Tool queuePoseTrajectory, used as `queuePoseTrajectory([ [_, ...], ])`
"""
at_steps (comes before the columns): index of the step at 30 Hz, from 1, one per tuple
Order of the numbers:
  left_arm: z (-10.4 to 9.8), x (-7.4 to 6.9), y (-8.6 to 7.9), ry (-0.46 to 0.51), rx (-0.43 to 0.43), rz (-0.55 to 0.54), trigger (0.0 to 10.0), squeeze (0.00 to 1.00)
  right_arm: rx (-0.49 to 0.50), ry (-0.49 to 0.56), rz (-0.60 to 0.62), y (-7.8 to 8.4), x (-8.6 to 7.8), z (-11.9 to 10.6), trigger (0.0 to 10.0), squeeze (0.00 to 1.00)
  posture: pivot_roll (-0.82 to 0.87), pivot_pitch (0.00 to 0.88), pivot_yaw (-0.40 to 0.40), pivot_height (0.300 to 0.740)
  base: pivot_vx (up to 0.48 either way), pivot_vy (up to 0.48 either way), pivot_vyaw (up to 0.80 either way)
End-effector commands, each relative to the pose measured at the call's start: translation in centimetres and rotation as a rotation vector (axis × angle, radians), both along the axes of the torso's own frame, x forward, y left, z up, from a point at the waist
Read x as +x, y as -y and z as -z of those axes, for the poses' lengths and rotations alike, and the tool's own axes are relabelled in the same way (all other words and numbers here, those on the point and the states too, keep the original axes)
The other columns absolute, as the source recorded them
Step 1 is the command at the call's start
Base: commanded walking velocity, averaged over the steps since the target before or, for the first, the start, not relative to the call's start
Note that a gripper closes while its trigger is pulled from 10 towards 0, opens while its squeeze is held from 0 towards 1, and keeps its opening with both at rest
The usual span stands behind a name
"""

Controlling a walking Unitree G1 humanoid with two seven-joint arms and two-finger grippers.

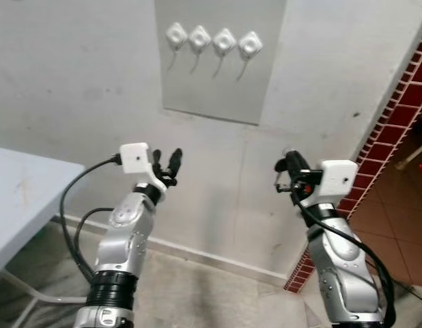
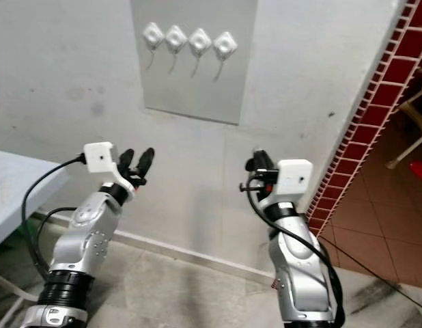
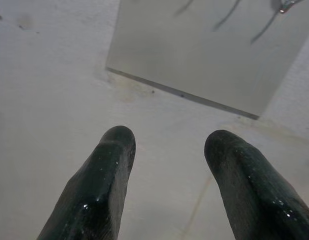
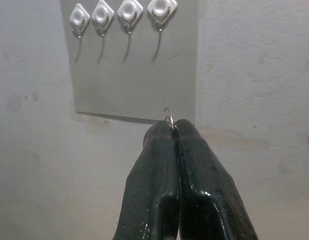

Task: Hang keys on a hook

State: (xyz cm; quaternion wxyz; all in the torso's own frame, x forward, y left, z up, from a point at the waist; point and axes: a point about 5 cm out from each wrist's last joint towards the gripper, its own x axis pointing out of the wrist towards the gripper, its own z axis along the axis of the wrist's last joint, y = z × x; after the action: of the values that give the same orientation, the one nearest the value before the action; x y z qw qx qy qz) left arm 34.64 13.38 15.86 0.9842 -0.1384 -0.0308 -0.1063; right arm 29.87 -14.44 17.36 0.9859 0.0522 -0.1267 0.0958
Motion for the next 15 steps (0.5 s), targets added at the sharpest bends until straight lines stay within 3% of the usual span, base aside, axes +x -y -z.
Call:
queuePoseTrajectory([
  [1,-0.3,-0.02,0.87,0.006,-0.004,0.029,10.0,0.0,-0.003,0.027,0.019,0.6,-0.13,-0.64,10.0,0.0,0.05,0.08,-0.012,0.74,0.0,0.476,0.0],
  [13,-0.26,-0.02,0.9,-0.005,-0.014,0.025,10.0,0.0,-0.001,0.028,0.004,0.35,-0.14,-0.72,10.0,0.0,0.05,0.072,-0.015,0.74,0.0,0.0,0.0],
  [15,-0.26,-0.02,0.89,-0.006,-0.016,0.024,10.0,0.0,-0.001,0.028,0.003,0.33,-0.16,-0.71,10.0,0.0,0.05,0.072,-0.015,0.74,0.0,0.317,0.0],
])
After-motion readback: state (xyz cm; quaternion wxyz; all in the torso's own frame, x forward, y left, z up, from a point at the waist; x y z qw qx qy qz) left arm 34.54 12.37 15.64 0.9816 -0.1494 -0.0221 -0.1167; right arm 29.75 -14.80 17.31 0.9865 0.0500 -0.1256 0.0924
